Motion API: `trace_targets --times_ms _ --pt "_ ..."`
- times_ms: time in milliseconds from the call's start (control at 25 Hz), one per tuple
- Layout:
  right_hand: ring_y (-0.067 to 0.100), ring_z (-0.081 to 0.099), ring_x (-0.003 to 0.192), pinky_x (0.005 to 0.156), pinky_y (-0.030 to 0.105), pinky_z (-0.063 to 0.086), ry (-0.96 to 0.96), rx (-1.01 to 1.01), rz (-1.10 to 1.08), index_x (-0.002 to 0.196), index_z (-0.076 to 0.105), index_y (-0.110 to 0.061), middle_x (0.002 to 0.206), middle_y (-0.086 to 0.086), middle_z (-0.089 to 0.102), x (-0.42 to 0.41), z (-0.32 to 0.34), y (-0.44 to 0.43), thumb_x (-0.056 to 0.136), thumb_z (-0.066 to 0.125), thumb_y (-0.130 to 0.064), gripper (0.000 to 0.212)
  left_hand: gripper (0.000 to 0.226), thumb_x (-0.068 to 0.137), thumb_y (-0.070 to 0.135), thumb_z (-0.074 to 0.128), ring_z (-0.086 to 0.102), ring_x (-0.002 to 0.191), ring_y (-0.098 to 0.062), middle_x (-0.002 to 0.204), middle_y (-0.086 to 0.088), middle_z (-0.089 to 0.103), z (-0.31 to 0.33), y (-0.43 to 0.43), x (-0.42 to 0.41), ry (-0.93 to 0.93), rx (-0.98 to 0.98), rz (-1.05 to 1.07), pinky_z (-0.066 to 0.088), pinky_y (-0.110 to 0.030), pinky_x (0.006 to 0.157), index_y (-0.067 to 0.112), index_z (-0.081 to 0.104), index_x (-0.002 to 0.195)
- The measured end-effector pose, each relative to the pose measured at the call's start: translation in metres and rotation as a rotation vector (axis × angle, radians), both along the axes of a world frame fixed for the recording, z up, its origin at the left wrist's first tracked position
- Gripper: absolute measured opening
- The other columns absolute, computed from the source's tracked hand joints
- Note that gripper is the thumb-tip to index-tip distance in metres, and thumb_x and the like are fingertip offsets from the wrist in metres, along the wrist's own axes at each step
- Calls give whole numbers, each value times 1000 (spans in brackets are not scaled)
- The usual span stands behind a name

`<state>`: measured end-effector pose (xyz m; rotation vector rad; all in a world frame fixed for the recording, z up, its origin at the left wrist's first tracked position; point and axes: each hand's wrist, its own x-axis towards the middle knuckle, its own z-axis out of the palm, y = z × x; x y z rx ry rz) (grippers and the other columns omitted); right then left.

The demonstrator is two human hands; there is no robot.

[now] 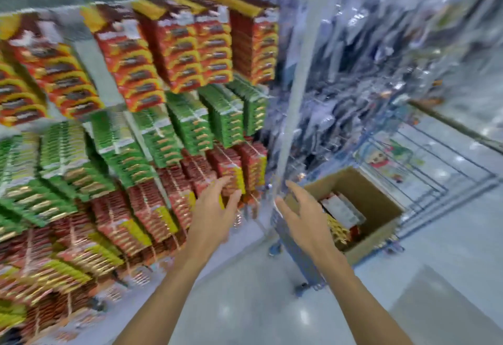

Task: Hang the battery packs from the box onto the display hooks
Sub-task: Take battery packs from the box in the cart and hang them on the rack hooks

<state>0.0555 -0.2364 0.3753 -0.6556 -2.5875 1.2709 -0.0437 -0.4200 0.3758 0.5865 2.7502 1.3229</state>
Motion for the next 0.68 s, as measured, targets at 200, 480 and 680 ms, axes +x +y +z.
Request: trace_targets --times_ms 200,480,680 --pt "15 46 142 113 35 39 -61 -1 -174 155 43 -25 156 -9 48 72 -22 78 103 55 -47 58 42 100 29 67 57 132 -21 142 -3 63 -23 96 47 -70 7 -145 37 -25 108 13 62 139" --pt "21 51 136 101 27 39 -150 -29 -304 150 49 -19 147 -1 57 109 -58 149 104 58 -36 50 47 103 41 59 49 140 -18 150 2 55 -69 180 74 -223 -95 -334 37 -33 112 20 56 145" --pt "21 54 133 103 36 45 -262 -26 -313 148 49 -19 143 -2 59 83 -90 200 104 58 -35 48 43 104 39 58 51 136 -16 146 4 58 -101 234 48 -290 -120 -338 41 -31 109 21 57 143"
